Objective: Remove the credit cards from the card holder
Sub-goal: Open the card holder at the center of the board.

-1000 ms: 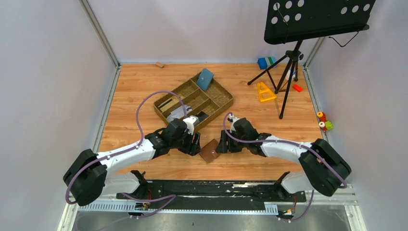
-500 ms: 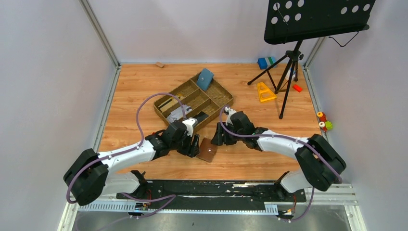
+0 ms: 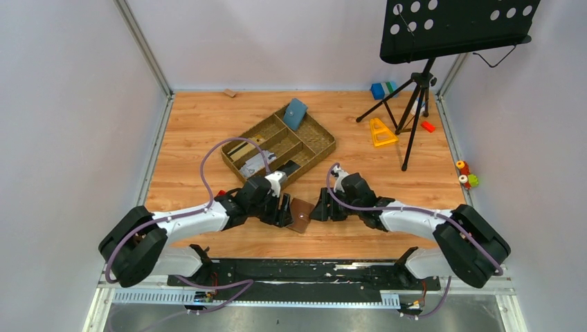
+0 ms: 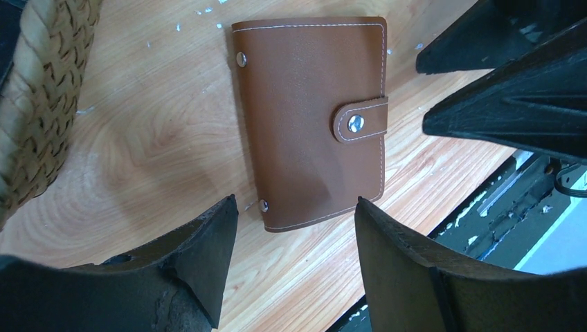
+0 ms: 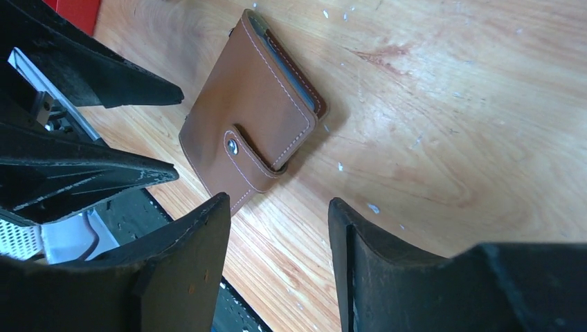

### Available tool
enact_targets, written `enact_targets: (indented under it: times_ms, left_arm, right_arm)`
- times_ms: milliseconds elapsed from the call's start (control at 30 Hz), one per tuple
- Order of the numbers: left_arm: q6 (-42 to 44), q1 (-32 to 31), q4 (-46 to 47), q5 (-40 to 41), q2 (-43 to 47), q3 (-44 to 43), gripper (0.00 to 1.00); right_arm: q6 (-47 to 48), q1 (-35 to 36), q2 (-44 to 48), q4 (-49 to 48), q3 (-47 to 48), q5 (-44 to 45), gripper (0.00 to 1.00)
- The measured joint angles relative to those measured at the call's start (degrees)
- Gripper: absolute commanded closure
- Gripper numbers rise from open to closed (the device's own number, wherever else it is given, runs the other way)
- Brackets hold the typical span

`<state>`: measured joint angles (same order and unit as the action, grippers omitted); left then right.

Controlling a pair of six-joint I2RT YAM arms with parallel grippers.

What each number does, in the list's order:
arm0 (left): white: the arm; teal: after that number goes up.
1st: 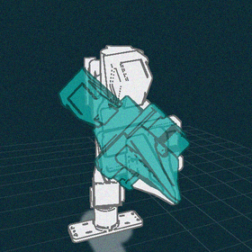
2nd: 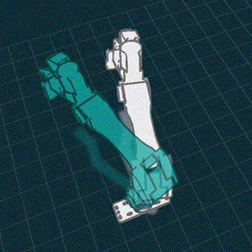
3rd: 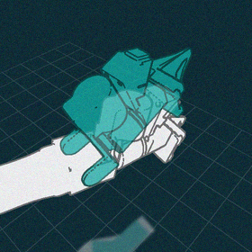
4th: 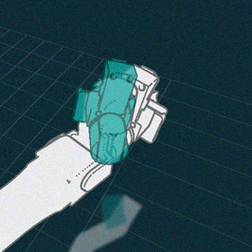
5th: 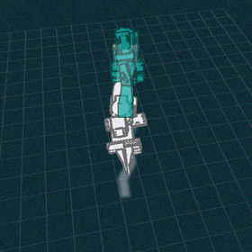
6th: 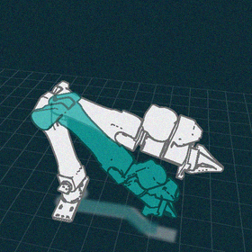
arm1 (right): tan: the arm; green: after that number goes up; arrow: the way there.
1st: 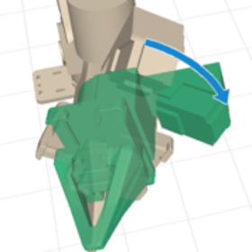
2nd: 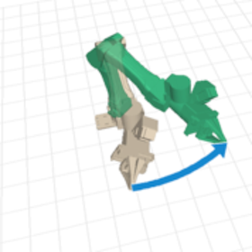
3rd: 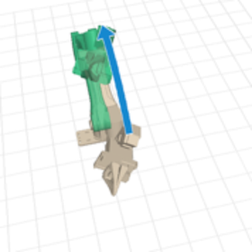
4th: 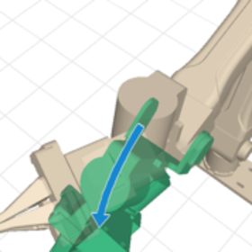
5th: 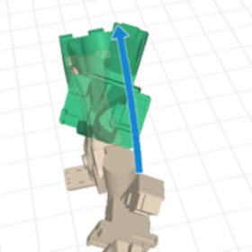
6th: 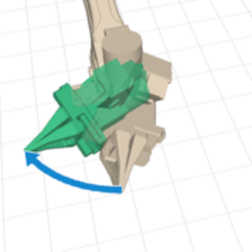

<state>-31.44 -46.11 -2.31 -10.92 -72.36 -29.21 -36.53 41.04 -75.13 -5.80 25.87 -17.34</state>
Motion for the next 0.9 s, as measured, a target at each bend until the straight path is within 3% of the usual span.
enact_targets:
  times_ms: [300, 600, 900]
  left_arm:
    - [-2.7, 0.0, 2.7, -0.5, -2.4, 0.2, 0.30]
    - [-4.5, 1.6, 3.6, 0.4, -3.2, 0.4, 0.30]
    - [-5.7, 2.4, 11.1, -5.2, -8.7, -0.1, 0.43]
  right_arm:
    - [-5.5, 0.0, -8.3, -10.7, -0.5, -5.0, 0.54]
    - [-7.4, 0.0, -9.8, -12.3, -0.5, -3.9, 0.63]
    - [-7.6, -0.2, -11.1, -12.9, -0.3, -3.2, 0.78]
